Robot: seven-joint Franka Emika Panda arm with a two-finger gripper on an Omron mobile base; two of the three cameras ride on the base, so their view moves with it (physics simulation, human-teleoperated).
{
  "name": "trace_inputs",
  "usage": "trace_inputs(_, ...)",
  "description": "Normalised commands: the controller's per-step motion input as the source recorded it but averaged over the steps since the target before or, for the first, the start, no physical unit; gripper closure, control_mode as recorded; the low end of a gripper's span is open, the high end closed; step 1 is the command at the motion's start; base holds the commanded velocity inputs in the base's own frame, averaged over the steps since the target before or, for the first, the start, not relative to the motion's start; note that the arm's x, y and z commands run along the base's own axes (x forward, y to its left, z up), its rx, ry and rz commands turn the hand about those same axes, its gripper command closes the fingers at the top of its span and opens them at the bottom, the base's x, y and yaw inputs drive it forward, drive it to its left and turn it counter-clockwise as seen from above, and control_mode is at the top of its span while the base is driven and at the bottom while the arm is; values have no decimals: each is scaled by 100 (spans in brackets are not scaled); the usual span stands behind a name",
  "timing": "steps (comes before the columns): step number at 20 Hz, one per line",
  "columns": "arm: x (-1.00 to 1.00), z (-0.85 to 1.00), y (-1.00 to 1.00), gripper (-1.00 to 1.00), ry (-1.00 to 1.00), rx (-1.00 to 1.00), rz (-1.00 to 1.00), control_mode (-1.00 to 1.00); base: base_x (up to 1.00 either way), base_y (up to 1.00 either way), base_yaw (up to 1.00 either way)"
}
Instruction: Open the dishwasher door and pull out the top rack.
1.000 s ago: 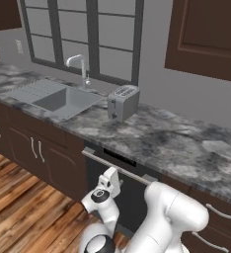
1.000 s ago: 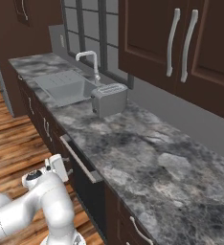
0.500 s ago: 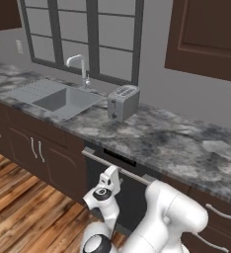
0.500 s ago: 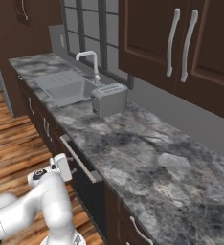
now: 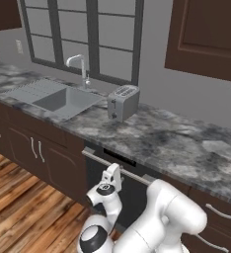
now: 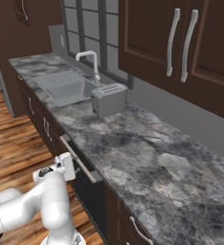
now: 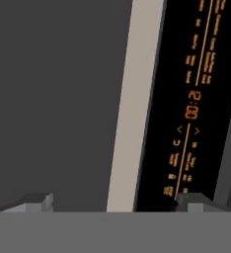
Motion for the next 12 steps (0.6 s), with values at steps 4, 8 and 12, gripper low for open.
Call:
trace_inputs(4,25,-32,-2,-100,0,-2,0,-100,0,0,0)
trace_inputs(8,24,-33,-2,-100,-1,-3,0,-100,0,0,0)
trace_inputs(12,27,-28,-6,-100,-4,-6,-2,-100,0,0,0)
